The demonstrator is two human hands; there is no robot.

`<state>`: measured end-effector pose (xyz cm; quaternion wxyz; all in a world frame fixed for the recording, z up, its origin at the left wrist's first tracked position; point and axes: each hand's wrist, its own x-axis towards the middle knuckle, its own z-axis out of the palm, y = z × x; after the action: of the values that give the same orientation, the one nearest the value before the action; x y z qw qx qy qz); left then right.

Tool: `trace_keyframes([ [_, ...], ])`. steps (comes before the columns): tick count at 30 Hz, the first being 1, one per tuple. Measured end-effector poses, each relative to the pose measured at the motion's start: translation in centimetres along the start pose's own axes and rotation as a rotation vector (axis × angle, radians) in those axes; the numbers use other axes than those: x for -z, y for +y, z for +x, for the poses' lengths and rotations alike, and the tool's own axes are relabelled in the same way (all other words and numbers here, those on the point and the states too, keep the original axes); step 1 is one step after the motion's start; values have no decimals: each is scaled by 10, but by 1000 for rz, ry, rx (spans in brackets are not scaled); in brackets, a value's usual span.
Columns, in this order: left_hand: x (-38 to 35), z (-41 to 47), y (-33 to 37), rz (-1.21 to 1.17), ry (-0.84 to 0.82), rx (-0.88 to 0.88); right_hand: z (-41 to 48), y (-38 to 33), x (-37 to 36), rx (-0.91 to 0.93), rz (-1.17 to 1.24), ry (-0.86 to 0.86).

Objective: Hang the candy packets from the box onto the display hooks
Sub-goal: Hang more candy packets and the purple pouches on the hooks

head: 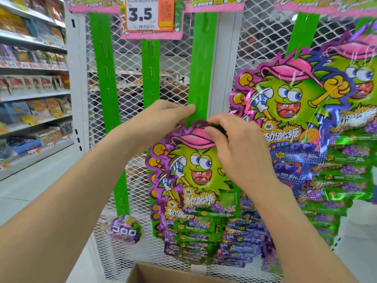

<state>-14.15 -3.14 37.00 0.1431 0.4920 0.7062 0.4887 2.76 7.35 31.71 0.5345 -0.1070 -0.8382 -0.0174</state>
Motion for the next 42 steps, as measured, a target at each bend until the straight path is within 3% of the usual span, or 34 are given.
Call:
trace_keyframes([
  [6,0,8,12,-27,-40,93,29,-9,5,-134,61,-11],
  [11,1,1,15,26,-94,60,39,-13,-1,-246,40,25],
  [17,2,-7,8,-48,-156,-4,33,-15,-4,-363,184,22],
  [24,-3,0,-4,-20,-149,-31,15,-12,-8,-368,203,-9],
  [33,-8,3,6,-36,23,29,21,-14,-2,-234,213,129],
  [38,-3,-3,11,-41,-116,-30,31,-11,-3,-360,260,102],
  [42,-4,-4,3,-138,-134,-37,35,-10,-4,-416,292,74],
])
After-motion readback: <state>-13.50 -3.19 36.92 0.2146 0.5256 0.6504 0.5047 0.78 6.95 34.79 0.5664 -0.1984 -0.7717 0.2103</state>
